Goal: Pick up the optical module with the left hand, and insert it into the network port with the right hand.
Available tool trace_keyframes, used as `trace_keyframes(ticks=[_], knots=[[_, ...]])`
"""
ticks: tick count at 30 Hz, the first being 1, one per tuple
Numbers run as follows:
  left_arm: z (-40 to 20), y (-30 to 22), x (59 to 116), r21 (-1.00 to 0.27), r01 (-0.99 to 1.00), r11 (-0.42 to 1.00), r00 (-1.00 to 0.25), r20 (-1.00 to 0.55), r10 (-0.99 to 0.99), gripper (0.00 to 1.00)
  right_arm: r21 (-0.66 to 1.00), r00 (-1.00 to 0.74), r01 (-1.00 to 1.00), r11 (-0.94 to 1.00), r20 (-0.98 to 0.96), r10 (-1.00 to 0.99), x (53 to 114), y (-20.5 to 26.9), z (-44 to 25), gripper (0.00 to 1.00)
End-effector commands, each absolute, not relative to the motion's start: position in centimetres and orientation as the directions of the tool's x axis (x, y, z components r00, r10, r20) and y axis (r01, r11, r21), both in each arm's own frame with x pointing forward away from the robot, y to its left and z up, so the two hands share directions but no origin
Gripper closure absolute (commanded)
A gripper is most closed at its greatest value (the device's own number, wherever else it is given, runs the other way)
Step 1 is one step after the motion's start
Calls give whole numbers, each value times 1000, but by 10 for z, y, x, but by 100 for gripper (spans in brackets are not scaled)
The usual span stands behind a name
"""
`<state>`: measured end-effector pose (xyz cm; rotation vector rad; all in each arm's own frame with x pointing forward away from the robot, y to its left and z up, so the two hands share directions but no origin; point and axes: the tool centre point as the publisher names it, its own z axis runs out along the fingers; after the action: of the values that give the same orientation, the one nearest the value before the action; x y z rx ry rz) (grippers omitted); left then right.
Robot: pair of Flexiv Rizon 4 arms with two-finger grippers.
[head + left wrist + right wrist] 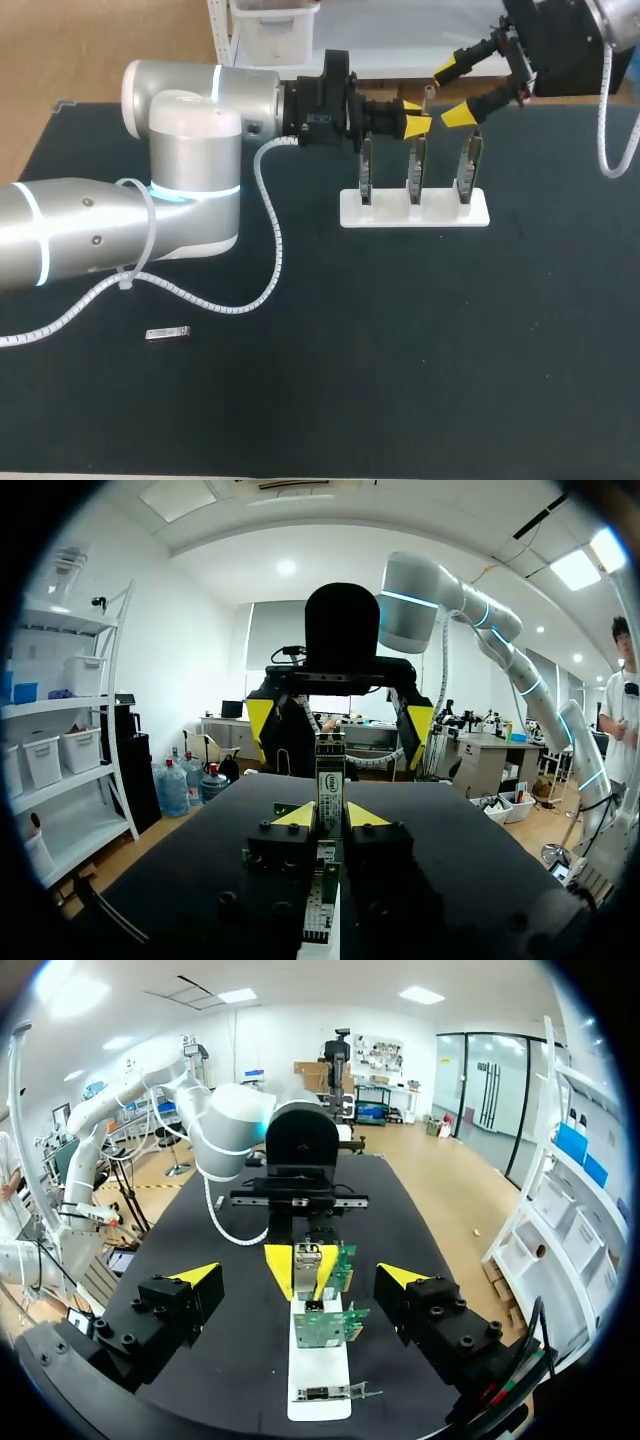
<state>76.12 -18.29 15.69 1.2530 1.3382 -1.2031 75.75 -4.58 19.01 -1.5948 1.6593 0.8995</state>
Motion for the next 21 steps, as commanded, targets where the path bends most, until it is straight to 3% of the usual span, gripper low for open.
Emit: trace_keyframes(ticks=[1,21], knots=[[156,-183,761,-65,998,9,-66,-992,106,100,40,-43,-999,16,-839,-543,756,-45,192,0],[156,-183,761,-65,998,9,-66,-992,106,100,61,-55,-998,7,-830,-555,759,-30,193,0]])
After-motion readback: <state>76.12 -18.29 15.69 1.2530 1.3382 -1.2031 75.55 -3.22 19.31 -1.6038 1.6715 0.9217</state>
